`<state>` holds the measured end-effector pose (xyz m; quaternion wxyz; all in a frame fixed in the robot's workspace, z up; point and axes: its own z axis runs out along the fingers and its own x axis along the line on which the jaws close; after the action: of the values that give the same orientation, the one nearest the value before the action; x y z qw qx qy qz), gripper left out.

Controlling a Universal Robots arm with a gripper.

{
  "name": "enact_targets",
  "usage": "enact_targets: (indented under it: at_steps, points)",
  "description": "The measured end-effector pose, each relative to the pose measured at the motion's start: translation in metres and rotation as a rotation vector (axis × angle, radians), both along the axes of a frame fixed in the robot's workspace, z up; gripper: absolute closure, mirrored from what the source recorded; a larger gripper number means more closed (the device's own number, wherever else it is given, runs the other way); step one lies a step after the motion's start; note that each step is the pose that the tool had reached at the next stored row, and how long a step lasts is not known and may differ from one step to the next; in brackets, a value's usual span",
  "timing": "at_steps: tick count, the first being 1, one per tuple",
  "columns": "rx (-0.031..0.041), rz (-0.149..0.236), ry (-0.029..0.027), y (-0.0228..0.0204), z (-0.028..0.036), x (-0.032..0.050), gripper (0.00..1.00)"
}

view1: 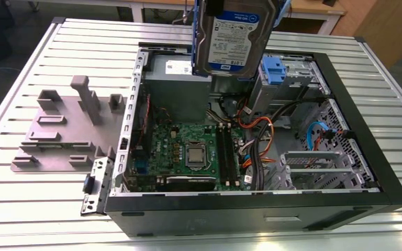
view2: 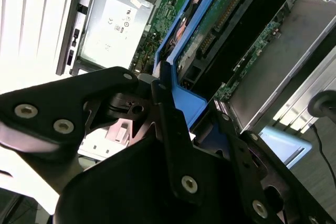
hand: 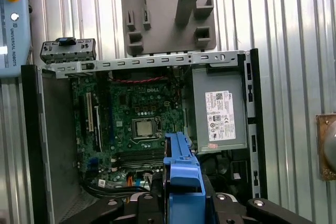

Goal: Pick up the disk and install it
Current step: 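Pick up the disk, then insert the disk into the insertion slot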

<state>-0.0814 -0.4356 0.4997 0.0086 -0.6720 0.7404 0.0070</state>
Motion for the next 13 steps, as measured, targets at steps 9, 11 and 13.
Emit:
enact_targets:
  at_steps: [9,11,13]
  points:
    - [-0.0001,0.000,0.0001,-0.0001,0.0000,0.0000,0.64]
    - [0.0000,-0.001,0.0000,-0.0001,0.0000,0.0000,0.64]
    - [-0.0001,-0.001,0.0001,-0.0001,0.0000,0.0001,0.64]
